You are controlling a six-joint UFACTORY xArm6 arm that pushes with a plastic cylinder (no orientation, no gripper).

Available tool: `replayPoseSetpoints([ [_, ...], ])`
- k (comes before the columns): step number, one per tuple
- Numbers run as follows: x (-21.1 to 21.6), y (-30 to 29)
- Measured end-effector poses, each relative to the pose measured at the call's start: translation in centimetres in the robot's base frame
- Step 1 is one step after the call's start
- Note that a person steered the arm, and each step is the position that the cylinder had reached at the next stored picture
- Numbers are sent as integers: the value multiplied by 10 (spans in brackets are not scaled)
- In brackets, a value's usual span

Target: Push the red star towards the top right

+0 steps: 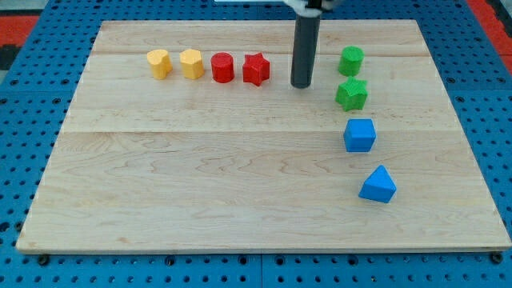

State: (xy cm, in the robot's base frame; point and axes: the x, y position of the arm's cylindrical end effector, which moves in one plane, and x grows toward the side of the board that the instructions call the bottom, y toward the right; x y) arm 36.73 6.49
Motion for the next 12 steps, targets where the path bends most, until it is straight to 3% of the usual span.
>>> replayPoseSetpoints([
  [1,10,-40],
  [3,-43,-49],
  [4,-43,-50],
  [5,-10,-70],
  [6,-12,-161],
  [7,-29,-196],
  [9,-47,-83],
  [10,-65,-76],
  [12,-92,10],
])
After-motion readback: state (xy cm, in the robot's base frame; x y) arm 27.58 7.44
